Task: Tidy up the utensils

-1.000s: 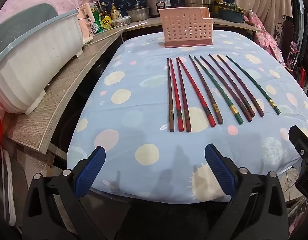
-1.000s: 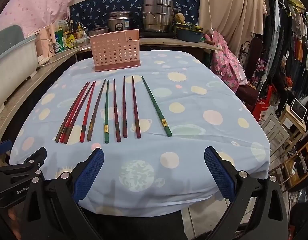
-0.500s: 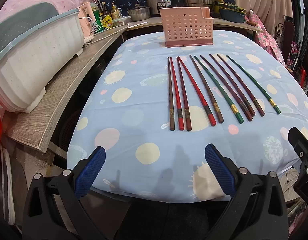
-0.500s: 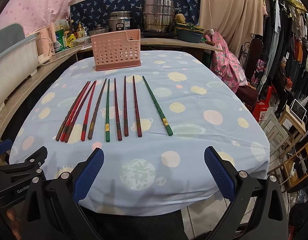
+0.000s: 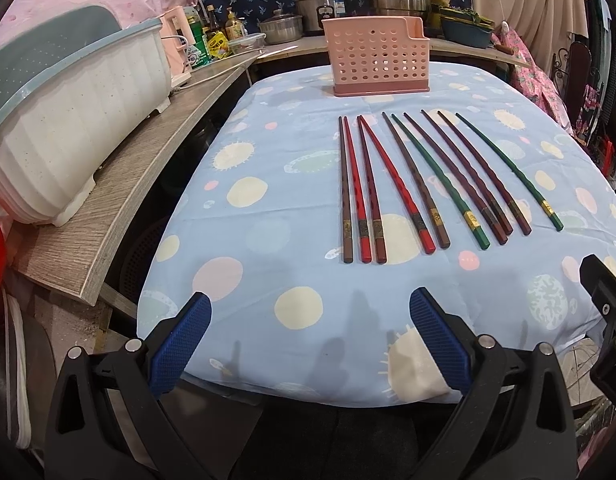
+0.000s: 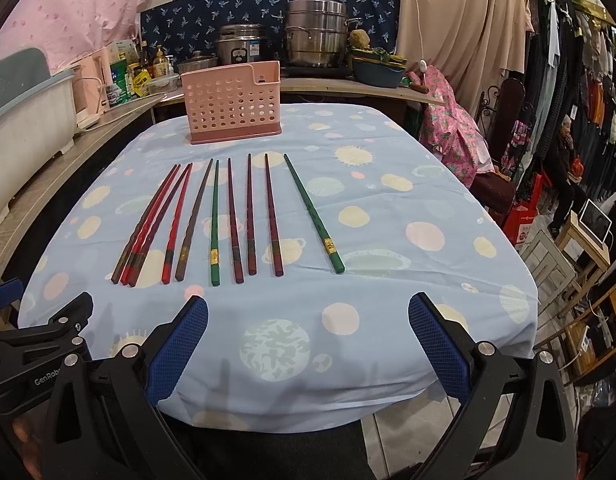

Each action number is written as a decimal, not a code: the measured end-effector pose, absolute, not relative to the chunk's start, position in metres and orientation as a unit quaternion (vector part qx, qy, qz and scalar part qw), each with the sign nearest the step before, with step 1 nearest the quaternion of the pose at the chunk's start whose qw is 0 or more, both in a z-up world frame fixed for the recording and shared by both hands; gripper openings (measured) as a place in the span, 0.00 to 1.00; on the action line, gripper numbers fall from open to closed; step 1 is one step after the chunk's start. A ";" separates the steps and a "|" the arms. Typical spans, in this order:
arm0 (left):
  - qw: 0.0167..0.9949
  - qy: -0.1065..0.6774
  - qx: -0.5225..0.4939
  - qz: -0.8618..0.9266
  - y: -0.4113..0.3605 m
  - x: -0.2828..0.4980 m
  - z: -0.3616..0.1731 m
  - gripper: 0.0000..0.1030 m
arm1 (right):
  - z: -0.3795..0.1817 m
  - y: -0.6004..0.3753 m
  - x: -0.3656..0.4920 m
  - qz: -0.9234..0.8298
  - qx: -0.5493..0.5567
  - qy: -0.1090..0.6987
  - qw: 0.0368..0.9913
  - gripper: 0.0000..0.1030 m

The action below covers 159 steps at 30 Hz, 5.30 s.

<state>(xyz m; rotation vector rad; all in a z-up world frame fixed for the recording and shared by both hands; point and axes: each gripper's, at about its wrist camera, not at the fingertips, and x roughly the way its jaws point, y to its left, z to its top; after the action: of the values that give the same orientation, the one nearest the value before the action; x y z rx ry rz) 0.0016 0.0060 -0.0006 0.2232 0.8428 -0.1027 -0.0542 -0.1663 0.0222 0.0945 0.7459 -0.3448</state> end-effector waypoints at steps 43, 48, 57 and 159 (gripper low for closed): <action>0.906 0.407 0.109 -0.048 0.007 0.001 0.001 0.92 | 0.027 -0.159 -0.053 -0.161 0.042 0.358 0.919 0.93; 0.906 0.407 0.108 -0.047 0.009 0.001 0.002 0.92 | 0.026 -0.158 -0.053 -0.160 0.041 0.358 0.919 0.93; 0.906 0.407 0.108 -0.045 0.010 0.001 0.002 0.92 | 0.026 -0.156 -0.052 -0.159 0.041 0.358 0.919 0.93; 0.928 0.356 -0.042 -0.098 0.046 0.114 0.112 0.07 | 0.130 -0.248 0.056 -0.084 0.103 0.264 0.955 0.07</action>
<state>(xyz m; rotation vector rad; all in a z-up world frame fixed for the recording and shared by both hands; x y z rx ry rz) 0.1142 0.0459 0.1121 -0.0854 0.7300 -0.2009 0.0561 -0.2481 0.1301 0.2098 0.5361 -0.1715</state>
